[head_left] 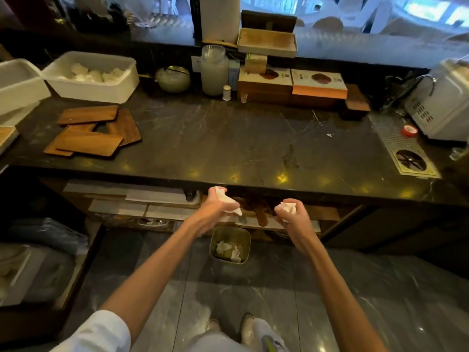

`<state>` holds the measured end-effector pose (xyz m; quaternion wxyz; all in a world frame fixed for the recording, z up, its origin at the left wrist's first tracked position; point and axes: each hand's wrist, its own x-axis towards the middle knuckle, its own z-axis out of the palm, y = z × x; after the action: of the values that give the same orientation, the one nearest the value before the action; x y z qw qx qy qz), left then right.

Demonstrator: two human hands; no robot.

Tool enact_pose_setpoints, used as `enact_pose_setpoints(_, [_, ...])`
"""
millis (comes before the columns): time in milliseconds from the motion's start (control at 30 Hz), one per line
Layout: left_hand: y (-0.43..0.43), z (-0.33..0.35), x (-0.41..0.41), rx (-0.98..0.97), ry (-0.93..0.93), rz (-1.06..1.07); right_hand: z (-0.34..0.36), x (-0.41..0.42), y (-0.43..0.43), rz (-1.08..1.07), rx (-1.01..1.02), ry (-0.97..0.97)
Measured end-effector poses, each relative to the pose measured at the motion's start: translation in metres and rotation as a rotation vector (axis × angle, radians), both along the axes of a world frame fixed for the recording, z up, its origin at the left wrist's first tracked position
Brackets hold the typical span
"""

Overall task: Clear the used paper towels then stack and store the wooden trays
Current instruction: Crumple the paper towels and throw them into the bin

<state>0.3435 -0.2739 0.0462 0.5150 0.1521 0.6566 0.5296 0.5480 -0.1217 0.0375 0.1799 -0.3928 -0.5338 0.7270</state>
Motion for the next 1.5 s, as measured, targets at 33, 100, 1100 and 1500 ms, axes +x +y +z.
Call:
enact_pose_setpoints(33, [-0.001, 0.004, 0.003, -0.014, 0.092, -0.020, 0.003, 0.000, 0.002, -0.019, 0.003, 0.011])
enact_pose_setpoints(100, [0.001, 0.008, 0.006, 0.015, 0.145, 0.032, 0.011, -0.002, 0.006, -0.057, -0.035, 0.063])
enact_pose_setpoints(1100, [-0.003, -0.090, 0.029, -0.157, 0.171, 0.142, -0.101, -0.011, -0.004, 0.259, 0.114, -0.311])
enact_pose_setpoints(1500, [0.018, -0.448, -0.009, -0.353, 0.311, 0.137, -0.444, -0.081, -0.001, 0.211, -0.034, -0.450])
